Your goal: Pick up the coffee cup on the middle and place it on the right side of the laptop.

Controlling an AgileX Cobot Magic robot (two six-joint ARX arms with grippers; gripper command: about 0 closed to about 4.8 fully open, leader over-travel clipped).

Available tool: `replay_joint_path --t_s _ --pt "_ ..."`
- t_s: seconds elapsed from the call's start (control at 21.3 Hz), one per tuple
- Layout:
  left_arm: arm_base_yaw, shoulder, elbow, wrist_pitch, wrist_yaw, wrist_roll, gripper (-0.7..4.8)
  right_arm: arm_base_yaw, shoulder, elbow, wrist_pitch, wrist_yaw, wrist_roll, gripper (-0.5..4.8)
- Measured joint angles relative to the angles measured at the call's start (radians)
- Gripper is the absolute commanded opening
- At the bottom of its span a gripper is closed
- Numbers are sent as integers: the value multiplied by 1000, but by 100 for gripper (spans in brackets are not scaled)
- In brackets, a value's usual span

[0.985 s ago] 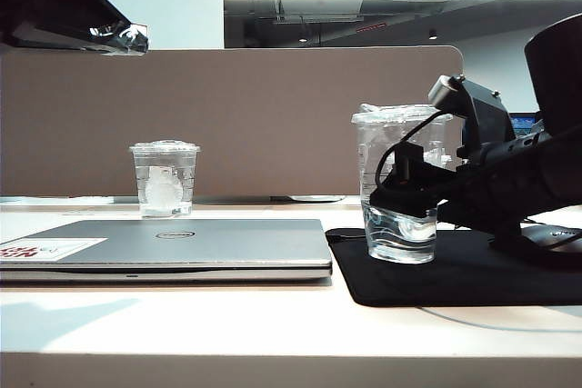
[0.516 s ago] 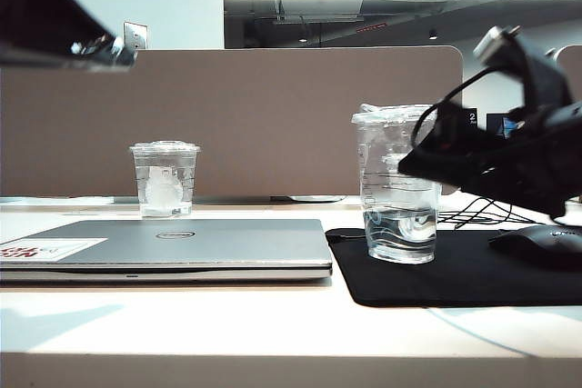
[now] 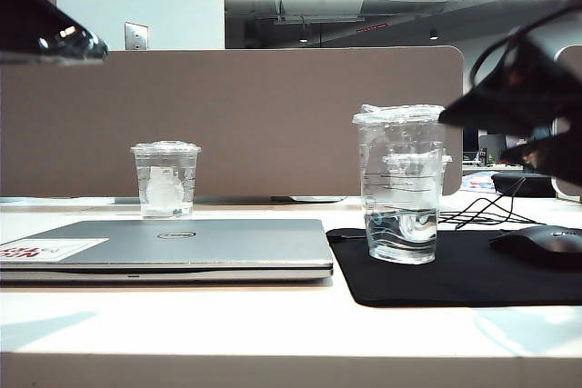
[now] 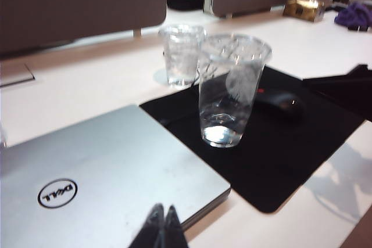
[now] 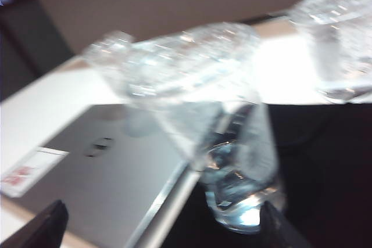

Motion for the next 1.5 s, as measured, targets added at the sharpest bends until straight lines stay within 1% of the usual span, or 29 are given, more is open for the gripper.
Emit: replay_joint_path --t_s 0.05,0.09,0.14,0.19,0.23,0.33,0.52,0.56,0.66,0.89,1.17,1.31,1.5 --pt "0 -14 0 -1 0 0 -5 0 -24 -10 1 -28 8 224" --pt "3 -27 0 -1 1 0 -5 0 -45 -16 -1 -57 9 76" --pt "31 -64 -3 -1 9 0 -5 0 -92 -28 -4 -132 13 26" --pt "52 -82 -6 -2 14 0 -5 0 -107 -28 -2 -160 13 7" --pt "84 -103 -9 -4 19 0 -5 0 -123 -28 1 -190 14 1" --pt "147 -147 -17 -8 21 0 -5 1 -143 -28 3 -217 22 -2" --pt "284 -218 -18 -28 22 0 -5 0 -150 -28 2 -210 71 -2" --pt "344 -249 -18 -30 20 0 -5 0 -150 -28 1 -202 85 -2" --pt "433 -306 -18 -35 19 0 -5 0 -150 -28 2 -199 93 -2" --pt "546 -365 -18 -64 18 0 -5 0 -150 -28 2 -199 95 -2" --pt "621 -400 -19 -100 19 0 -5 0 -150 -28 2 -199 95 -1" --pt "632 -405 -38 -103 18 0 -5 0 -150 -28 2 -198 95 -1" --pt "633 -404 -83 -153 18 0 -5 0 -150 -28 4 -198 95 -1"
